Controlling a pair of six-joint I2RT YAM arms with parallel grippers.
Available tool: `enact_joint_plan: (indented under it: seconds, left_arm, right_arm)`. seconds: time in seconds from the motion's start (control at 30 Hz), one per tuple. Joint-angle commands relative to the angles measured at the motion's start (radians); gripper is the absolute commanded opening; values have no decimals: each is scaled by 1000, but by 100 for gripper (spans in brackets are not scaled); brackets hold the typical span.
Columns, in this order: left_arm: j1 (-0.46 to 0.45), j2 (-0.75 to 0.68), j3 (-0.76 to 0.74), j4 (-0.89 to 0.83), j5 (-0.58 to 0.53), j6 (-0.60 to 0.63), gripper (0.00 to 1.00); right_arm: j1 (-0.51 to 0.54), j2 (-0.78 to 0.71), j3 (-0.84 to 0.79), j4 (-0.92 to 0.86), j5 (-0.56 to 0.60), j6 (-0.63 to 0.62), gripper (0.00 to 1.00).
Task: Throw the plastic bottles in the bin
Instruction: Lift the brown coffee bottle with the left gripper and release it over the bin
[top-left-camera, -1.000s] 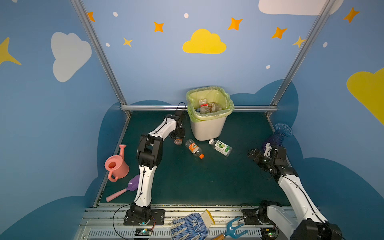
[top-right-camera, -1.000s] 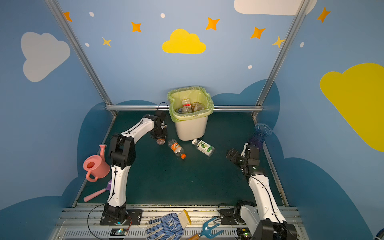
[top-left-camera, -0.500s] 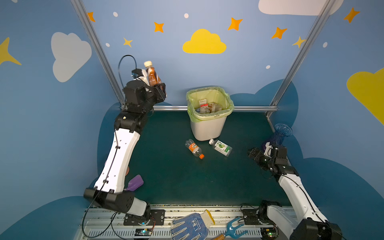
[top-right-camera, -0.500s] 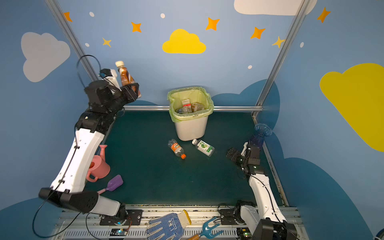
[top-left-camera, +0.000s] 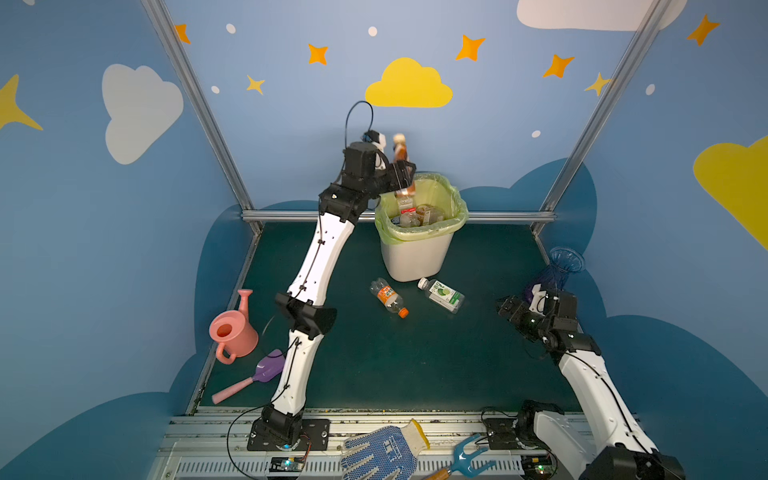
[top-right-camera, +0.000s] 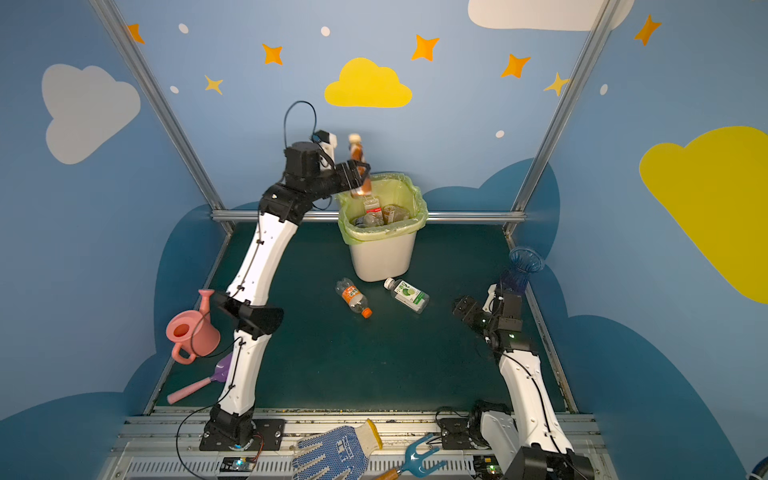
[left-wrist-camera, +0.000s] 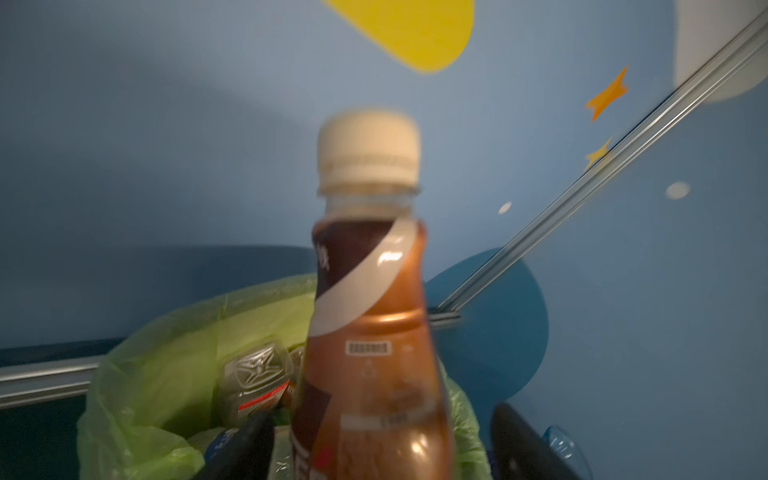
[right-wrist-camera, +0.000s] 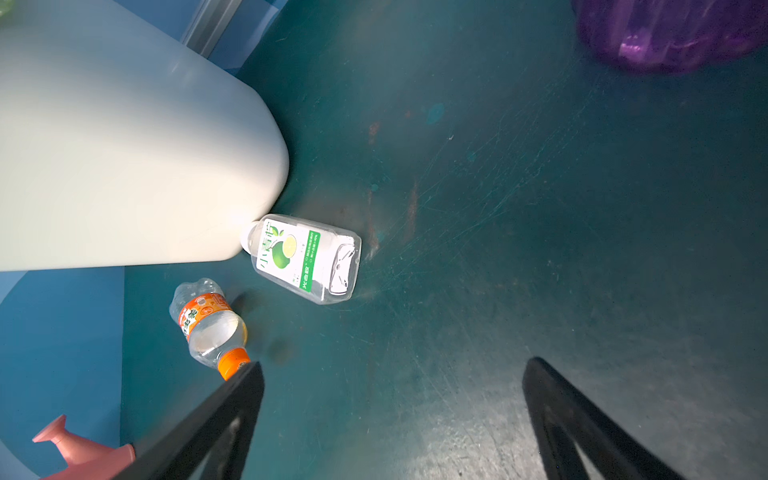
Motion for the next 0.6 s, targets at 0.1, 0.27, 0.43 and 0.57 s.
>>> enact_joint_plan:
  seconds: [0.1, 0.27, 0.43, 0.57]
  left_arm:
    - [-24, -433, -400, 186, -33, 56, 100]
    - [-37, -662, -761, 362, -189, 114, 100]
    - [-35, -733, -910, 309, -230, 136, 100]
    - [-27, -824, -1154, 342, -267, 98, 100]
  right_arm:
    - [-12, -32, 8, -18, -11, -6, 97]
    - [-12, -19, 1, -4, -19, 4, 97]
    - [-10, 24, -2, 40, -78, 28, 97]
    - [10, 75, 2, 96, -117, 23, 97]
